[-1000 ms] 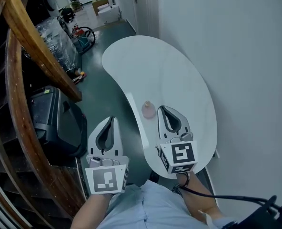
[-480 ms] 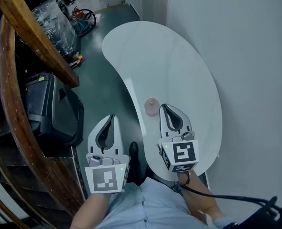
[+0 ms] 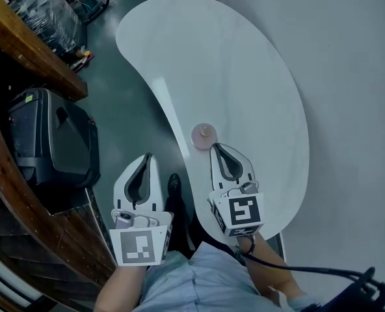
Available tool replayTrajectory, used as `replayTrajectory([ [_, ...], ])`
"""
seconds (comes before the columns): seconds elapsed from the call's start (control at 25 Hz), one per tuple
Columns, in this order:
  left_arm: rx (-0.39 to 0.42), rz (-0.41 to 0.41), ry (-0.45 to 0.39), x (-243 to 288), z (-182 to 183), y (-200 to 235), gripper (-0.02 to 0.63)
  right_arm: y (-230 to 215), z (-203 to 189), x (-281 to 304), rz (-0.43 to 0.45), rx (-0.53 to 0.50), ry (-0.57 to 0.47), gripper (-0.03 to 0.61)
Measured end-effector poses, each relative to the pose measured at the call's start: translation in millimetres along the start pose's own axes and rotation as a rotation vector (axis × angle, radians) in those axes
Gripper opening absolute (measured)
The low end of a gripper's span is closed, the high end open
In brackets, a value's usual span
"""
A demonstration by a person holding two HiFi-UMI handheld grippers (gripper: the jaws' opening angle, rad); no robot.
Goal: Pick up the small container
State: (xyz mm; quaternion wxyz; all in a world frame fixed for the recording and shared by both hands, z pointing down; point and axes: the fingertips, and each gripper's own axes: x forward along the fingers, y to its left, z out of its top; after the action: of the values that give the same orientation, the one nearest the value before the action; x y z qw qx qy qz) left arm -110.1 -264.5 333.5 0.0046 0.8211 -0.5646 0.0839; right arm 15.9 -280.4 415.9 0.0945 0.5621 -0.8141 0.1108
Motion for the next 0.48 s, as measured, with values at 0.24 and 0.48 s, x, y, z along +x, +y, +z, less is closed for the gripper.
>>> replayTrajectory([
  [0.24, -0.007, -0.029, 0.05, 17.0, -21.6, 2.8, -0.001, -0.1, -10.6, 13.4, 0.004, 0.02, 0.012, 0.003],
  [0.48, -0.054, -0.017, 0.106, 30.0, -36.2, 13.0, -0.001, 6.3, -15.5, 29.0, 0.018, -0.002, 0.041, 0.229],
])
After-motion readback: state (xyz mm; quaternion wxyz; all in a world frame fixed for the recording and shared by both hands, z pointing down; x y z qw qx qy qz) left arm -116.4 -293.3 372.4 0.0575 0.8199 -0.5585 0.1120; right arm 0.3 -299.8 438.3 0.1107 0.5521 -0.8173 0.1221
